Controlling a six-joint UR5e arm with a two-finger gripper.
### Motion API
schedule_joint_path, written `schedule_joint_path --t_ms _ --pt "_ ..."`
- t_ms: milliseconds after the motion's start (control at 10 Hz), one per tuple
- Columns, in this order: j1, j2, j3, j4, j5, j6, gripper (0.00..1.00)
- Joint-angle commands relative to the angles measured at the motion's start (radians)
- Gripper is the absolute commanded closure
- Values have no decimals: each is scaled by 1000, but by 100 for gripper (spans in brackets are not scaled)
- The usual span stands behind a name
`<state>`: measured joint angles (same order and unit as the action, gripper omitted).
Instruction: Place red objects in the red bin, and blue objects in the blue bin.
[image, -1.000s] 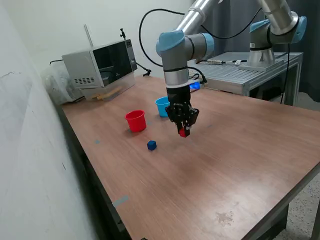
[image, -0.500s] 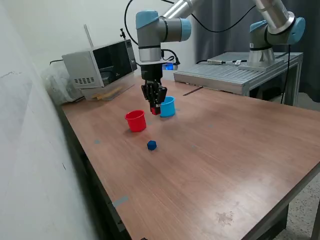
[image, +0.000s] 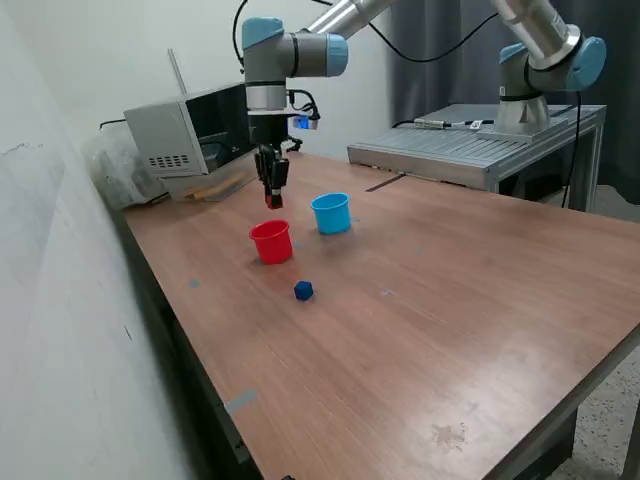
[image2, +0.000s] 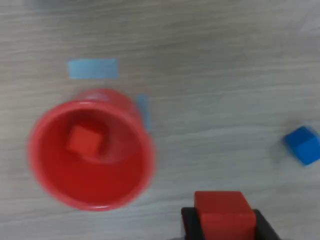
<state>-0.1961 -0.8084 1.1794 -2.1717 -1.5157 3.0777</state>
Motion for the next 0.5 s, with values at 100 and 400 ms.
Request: schedule_joint_path --t_ms 100,400 --pt "-65 5 2 -22 -1 77 100" --pt "-77 49 -4 -49 -32 101 100"
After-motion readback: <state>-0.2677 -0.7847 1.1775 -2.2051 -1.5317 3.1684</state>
